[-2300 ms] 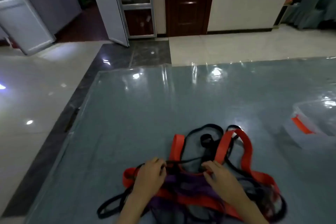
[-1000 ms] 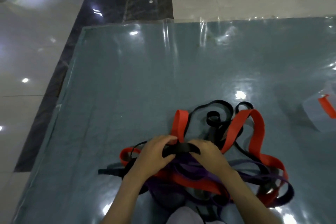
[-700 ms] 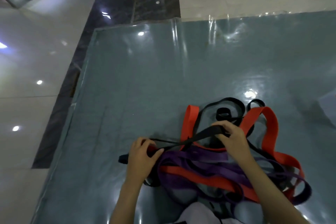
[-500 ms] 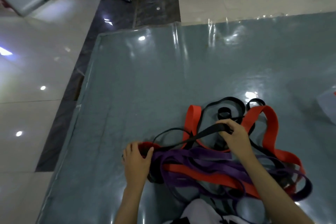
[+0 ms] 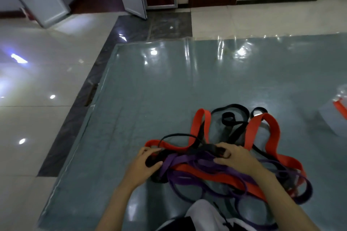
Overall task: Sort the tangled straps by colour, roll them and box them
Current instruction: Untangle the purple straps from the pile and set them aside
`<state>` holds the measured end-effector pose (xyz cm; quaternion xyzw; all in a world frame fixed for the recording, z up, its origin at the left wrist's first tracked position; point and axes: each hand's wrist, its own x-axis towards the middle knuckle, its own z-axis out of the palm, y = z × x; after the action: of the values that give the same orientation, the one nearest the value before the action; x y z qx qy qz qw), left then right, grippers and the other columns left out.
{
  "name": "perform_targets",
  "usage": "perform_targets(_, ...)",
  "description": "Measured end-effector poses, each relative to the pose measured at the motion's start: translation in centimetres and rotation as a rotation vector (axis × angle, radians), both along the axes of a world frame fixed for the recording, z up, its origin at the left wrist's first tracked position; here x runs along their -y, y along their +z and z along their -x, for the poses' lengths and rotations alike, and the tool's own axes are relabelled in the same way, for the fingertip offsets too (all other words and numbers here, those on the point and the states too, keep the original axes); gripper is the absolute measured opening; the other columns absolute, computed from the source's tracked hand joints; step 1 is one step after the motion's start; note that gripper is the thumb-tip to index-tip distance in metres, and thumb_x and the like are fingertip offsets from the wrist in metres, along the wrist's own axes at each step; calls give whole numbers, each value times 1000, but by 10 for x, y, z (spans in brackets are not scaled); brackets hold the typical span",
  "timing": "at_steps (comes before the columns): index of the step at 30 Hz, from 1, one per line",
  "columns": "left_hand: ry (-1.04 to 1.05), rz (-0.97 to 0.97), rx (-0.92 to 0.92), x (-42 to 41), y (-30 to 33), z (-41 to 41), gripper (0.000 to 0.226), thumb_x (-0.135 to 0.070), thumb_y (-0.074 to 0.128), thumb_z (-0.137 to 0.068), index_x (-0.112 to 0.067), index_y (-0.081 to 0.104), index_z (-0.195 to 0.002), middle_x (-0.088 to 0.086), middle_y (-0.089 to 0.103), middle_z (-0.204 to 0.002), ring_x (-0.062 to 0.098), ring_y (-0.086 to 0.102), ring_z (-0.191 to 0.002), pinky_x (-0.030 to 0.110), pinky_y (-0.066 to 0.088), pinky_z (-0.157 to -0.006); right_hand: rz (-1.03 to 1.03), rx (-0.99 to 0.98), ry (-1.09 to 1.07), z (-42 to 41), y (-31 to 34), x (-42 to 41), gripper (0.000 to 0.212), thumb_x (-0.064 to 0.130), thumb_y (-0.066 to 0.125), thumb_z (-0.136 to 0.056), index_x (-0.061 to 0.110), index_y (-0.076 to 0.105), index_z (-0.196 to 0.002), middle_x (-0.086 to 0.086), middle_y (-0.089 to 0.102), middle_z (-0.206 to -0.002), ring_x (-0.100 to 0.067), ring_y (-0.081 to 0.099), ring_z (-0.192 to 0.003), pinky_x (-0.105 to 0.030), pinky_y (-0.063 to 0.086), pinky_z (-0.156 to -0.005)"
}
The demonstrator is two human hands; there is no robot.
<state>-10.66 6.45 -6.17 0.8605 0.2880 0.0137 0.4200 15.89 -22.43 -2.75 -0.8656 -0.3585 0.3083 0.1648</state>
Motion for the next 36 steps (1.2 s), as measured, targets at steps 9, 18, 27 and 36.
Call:
perform_targets(9, 116, 151, -91, 40, -2, -29, 61, -36, 96, -73, -28, 69, -128, -1, 33, -143, 13, 32, -136, 34, 27, -124, -85, -31, 21, 24, 1, 4, 40, 73, 70, -85, 39, 69, -107, 14, 61, -112, -6, 63, -97, -33, 54, -89)
perform_targets(18, 778, 349, 127, 48, 1, -26, 11, -17, 48, -110, -7, 51, -107, 14, 64, -104, 38, 64, -108, 36, 42, -83, -286, 81, -184, 43, -22, 14, 28, 38, 87, -85, 16, 72, -94, 1, 69, -92, -18, 64, -80, -40, 54, -76)
perform_targets(27, 353, 501, -126, 37, -2, 11, 12, -17, 77, -95, -10, 78, -105, 0, 77, -103, 18, 70, -103, 13, 51, -79, -528, -101, -629, 37, -22, 15, 18, 37, 82, -91, 31, 68, -100, 6, 73, -95, -13, 73, -86, -41, 63, -76)
perform_targets(36, 699, 563, 274, 31, 14, 18, 14, -3, 70, -97, -15, 69, -105, 12, 66, -97, 23, 63, -85, 27, 49, -65, -551, 20, -539, 59, -16, 11, 50, 9, 74, -97, 13, 58, -144, 1, 53, -139, -18, 65, -113, -34, 54, -99)
